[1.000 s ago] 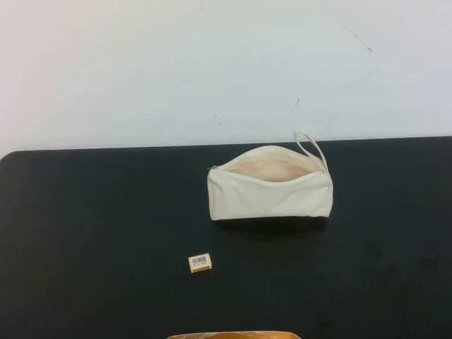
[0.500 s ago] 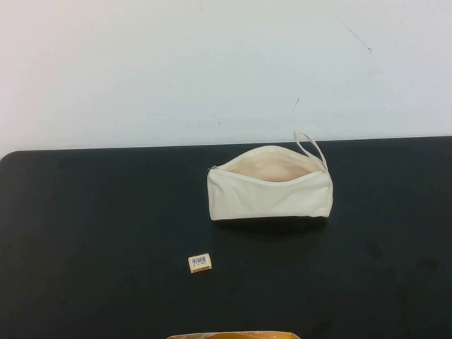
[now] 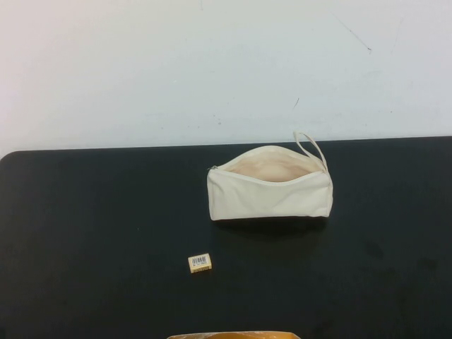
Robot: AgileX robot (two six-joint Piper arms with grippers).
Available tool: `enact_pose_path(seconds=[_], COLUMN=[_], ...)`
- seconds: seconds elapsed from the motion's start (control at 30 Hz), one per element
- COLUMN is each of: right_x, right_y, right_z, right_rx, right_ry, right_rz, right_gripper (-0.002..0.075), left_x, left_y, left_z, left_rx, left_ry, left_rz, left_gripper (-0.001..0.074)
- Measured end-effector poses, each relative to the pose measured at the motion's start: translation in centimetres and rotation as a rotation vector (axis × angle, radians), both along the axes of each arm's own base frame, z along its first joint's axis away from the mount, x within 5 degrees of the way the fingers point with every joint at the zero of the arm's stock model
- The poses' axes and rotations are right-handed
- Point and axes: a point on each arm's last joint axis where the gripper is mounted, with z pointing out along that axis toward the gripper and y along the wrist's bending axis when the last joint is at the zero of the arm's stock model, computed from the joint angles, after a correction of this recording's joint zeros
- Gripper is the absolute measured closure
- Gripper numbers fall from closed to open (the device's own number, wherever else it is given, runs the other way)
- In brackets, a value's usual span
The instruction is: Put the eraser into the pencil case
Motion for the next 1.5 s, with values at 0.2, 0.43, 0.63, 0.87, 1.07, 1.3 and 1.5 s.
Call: enact_pose_path(seconds=[0.2, 0.43, 0.63, 0.87, 1.07, 1.3, 1.5], right_x=[0.0, 0.0, 0.0, 0.0, 0.0, 0.0, 0.0], right_y=[0.0, 0.0, 0.0, 0.0, 0.0, 0.0, 0.0], right_z=[0.0, 0.0, 0.0, 0.0, 0.0, 0.0, 0.0], right_rx=[0.000, 0.000, 0.000, 0.000, 0.000, 0.000, 0.000], right_ry=[0.000, 0.000, 0.000, 0.000, 0.000, 0.000, 0.000], right_rz=[0.000, 0.000, 0.000, 0.000, 0.000, 0.000, 0.000], right_gripper=[0.0727, 0.0727, 0.0727, 0.0727, 0.0727, 0.0727, 0.0727], left_x=[0.0, -0.2, 2.7, 9.8, 16.6, 21.4, 23.2], left_y=[0.1, -1.2, -1.2, -1.0, -1.9, -8.7, -14.4], left_z=[0.3, 4.5, 8.1, 12.0, 11.7, 8.9, 6.7], left_rx=[-0.105, 0.272, 0.613, 0.814, 0.873, 1.069, 1.214], left_ry=[-0.022, 0.028, 0.261, 0.455, 0.657, 0.757, 0.788], left_rz=[0.018, -0.155, -0.287, -0.426, -0.632, -0.838, -0.887], left_gripper=[0.0736, 0.0736, 0.0736, 0.0736, 0.0736, 0.0736, 0.0736])
